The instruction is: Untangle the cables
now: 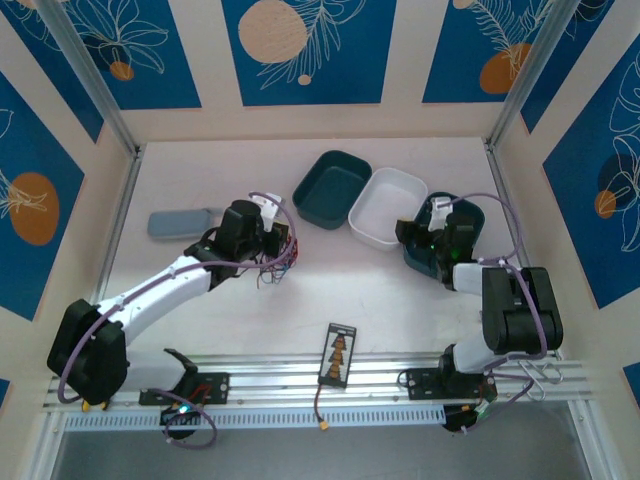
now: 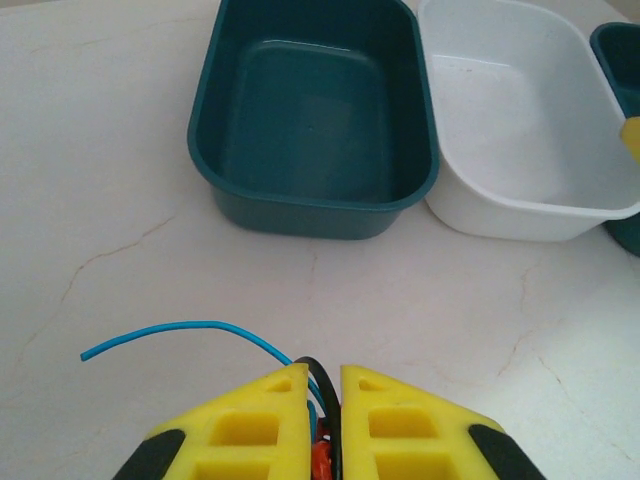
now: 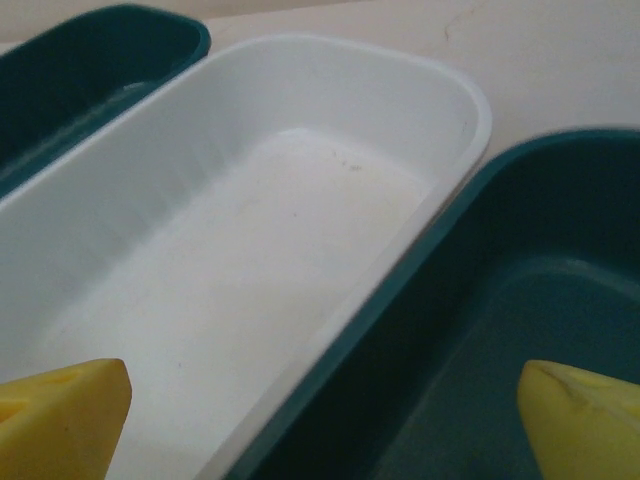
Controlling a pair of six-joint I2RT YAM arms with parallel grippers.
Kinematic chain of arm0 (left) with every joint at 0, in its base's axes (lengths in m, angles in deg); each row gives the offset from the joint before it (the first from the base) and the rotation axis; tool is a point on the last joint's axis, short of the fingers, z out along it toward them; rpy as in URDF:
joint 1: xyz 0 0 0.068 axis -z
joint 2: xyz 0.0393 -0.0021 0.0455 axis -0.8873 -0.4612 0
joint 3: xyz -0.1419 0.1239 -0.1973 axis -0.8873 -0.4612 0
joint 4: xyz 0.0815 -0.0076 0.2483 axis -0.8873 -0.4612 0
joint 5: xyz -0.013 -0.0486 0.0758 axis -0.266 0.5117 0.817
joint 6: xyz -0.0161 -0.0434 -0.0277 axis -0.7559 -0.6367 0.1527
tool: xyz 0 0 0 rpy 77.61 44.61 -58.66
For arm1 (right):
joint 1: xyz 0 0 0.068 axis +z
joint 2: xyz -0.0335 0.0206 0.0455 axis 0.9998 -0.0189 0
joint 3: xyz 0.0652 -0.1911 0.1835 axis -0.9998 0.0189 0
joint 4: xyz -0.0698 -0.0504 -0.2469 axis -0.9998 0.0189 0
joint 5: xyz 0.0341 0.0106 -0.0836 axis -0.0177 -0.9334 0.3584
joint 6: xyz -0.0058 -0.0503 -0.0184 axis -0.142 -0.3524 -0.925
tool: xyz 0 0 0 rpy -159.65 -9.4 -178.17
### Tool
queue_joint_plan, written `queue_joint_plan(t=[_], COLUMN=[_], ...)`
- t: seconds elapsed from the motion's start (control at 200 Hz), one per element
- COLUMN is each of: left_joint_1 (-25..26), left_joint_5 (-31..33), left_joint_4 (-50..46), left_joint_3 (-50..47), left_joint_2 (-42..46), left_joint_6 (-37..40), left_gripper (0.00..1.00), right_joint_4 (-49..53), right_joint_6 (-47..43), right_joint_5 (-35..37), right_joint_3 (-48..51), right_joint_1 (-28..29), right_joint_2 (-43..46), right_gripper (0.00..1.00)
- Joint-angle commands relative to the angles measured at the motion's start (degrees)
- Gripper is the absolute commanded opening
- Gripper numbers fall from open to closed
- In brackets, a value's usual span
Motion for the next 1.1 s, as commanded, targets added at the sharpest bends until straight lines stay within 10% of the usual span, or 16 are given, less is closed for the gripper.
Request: queue_joint_plan(t=[0.0, 1.095], left_joint_1=[0.4, -3.8], left_joint_5=[-2.2, -23.1], left_joint_4=[2.3, 27.0], left_joint_3=[1.9, 2.7], left_joint_2=[1.4, -7.3], left_joint_6=[-0.9, -18.1], left_gripper=[0.00, 0.00], right_joint_4=[7.2, 37.5], right_joint_6=[0.3, 15.4], right_joint_5=[1.3, -5.1], right_joint_3=[-3.3, -6.9], right_joint_1=[0.5, 8.7], right_joint_2=[3.6, 27.1], right_gripper=[0.99, 0.99])
